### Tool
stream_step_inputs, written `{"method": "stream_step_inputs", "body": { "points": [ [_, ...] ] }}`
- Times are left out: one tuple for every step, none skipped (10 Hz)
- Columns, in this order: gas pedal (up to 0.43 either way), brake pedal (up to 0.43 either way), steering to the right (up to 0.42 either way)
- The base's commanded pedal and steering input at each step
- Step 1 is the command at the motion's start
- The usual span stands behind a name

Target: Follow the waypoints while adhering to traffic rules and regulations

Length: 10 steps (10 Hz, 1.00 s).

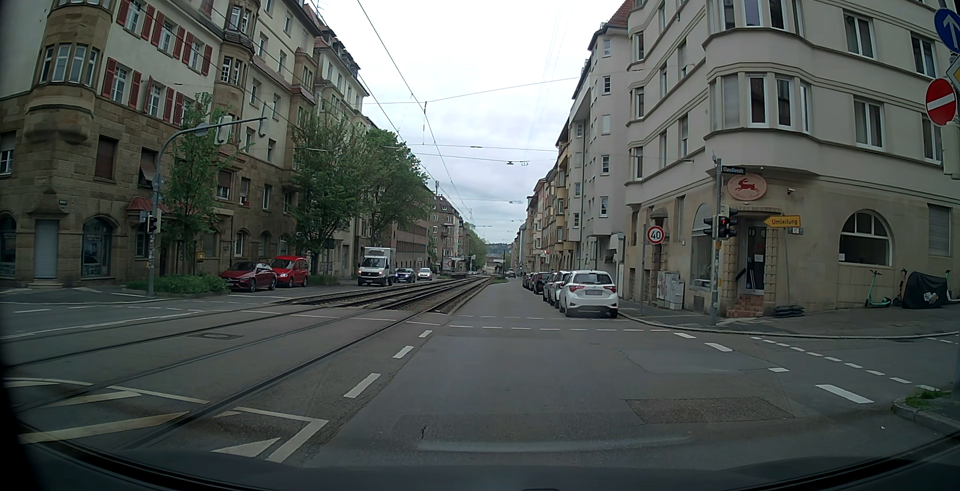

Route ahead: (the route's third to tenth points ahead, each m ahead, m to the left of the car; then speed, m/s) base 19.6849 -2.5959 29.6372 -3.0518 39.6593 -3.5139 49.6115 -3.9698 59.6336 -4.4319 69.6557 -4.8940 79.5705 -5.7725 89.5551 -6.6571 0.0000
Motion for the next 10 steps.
{"method": "stream_step_inputs", "body": {
  "points": [
    [0.000, 0.287, -0.012],
    [0.000, 0.287, -0.012],
    [0.000, 0.287, -0.012],
    [0.000, 0.287, -0.012],
    [0.000, 0.287, -0.012],
    [0.000, 0.287, -0.012],
    [0.000, 0.287, -0.012],
    [0.000, 0.287, -0.012],
    [0.000, 0.287, -0.012],
    [0.000, 0.287, -0.012]
  ]
}}
